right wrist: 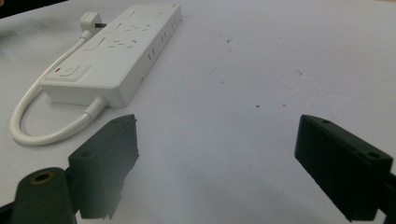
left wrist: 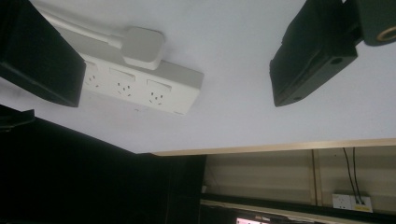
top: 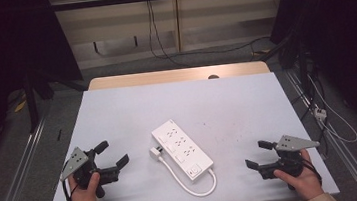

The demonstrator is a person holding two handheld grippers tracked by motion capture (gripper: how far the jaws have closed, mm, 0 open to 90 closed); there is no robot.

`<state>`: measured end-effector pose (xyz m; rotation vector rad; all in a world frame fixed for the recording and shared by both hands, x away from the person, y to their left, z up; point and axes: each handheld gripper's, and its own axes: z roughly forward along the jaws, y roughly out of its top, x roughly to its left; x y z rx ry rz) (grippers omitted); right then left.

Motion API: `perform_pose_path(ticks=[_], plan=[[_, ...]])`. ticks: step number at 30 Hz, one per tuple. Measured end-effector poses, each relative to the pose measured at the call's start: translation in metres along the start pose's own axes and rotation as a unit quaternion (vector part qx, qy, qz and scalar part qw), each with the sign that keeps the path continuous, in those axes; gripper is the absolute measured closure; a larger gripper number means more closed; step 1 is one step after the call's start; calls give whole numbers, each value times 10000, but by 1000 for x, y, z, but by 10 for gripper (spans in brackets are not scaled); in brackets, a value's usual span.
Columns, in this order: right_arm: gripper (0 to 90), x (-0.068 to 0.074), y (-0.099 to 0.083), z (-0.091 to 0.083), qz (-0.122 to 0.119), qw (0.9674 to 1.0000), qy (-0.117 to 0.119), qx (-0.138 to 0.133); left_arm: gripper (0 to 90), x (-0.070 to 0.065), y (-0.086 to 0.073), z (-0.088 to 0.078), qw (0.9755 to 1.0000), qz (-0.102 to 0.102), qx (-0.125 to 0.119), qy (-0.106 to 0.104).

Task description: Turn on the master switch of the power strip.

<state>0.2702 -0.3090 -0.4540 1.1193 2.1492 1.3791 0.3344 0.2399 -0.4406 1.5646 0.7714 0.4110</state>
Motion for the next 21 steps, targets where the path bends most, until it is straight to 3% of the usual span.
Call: perform_pose_path(ticks=[21], plan=[[130, -3, -3, -5, 80, 9999, -70, -26, 32, 0, 0, 3, 10000, 13, 44, 8]])
